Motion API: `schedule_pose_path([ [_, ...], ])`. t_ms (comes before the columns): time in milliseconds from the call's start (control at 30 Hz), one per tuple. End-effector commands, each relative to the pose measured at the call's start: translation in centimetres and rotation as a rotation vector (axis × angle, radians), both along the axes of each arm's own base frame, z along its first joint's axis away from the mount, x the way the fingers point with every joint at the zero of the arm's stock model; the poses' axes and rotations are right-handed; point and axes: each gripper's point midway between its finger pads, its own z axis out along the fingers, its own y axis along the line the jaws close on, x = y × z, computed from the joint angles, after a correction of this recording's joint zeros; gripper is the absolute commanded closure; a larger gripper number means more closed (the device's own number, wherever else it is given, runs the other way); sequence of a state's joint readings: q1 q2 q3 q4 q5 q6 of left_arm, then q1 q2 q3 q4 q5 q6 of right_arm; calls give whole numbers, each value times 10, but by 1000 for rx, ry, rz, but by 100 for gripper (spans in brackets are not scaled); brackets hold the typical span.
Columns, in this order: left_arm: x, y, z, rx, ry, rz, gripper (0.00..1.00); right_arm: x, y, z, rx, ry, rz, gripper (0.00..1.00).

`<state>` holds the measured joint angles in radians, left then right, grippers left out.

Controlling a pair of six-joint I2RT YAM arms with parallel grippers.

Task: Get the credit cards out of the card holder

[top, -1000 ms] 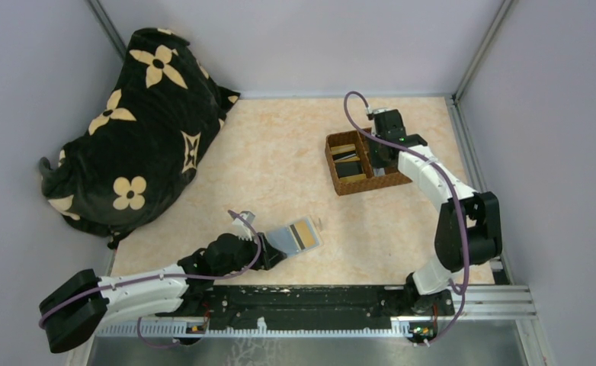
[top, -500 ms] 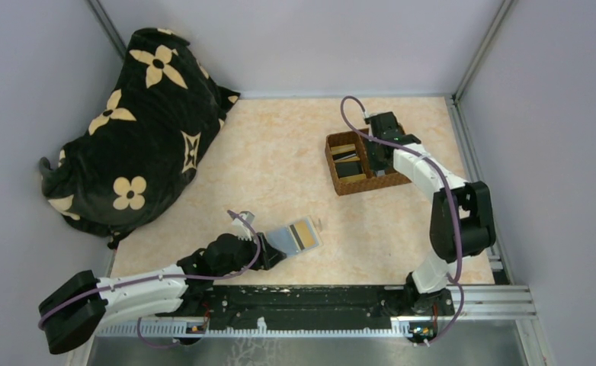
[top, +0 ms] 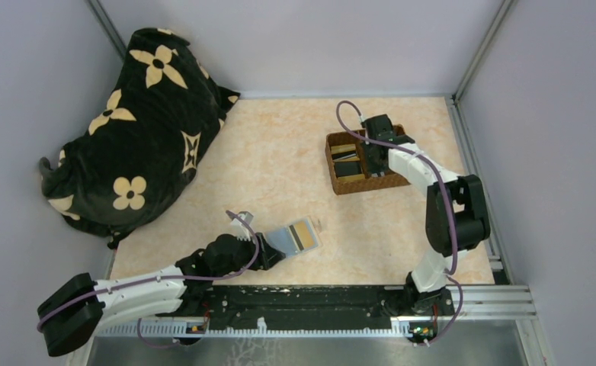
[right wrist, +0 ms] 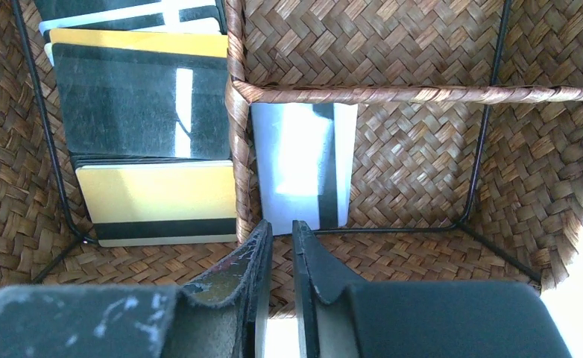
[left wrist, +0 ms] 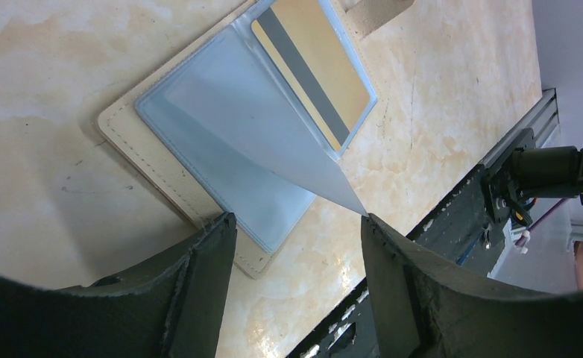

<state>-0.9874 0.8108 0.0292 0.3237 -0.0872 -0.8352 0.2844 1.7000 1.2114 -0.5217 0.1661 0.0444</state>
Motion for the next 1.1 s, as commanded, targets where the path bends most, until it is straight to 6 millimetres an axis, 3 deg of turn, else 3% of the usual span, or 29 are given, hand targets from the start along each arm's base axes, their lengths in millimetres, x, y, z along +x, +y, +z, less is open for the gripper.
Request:
schedule_pose_path([
  [0,-11,23,-36,106,55,14,30,8,6,27,16,-91,7,83],
  [233,-9,20,-32,106,50,10,30,4,8,77,64,-213,3,83],
  [400,-6,13,-21,90,30,-2,32,-12,19,117,143,-308,35,83],
  [433,-5,11,-17,84,23,-6,36,-18,27,122,172,-323,62,85],
  [467,-4,9,-14,78,19,-11,45,-25,37,124,202,-326,95,94],
  [500,-4,7,-11,69,15,-14,59,-34,51,125,240,-323,139,100],
  [567,-2,2,-4,53,8,-23,93,-53,82,116,274,-291,223,100],
  [600,-2,-1,-1,46,4,-29,100,-65,96,106,268,-270,257,100],
  [633,-1,-3,2,42,1,-32,100,-80,118,99,272,-247,312,100],
  [733,2,-9,9,30,-11,-42,100,-113,161,73,293,-190,409,100],
  [867,6,-20,25,11,-26,-62,95,-135,181,29,335,-104,435,100],
  [1000,8,-26,43,-15,-38,-71,66,-146,184,-7,343,-36,430,100],
  [1067,9,-27,51,-30,-50,-69,42,-151,184,-19,335,-12,429,100],
])
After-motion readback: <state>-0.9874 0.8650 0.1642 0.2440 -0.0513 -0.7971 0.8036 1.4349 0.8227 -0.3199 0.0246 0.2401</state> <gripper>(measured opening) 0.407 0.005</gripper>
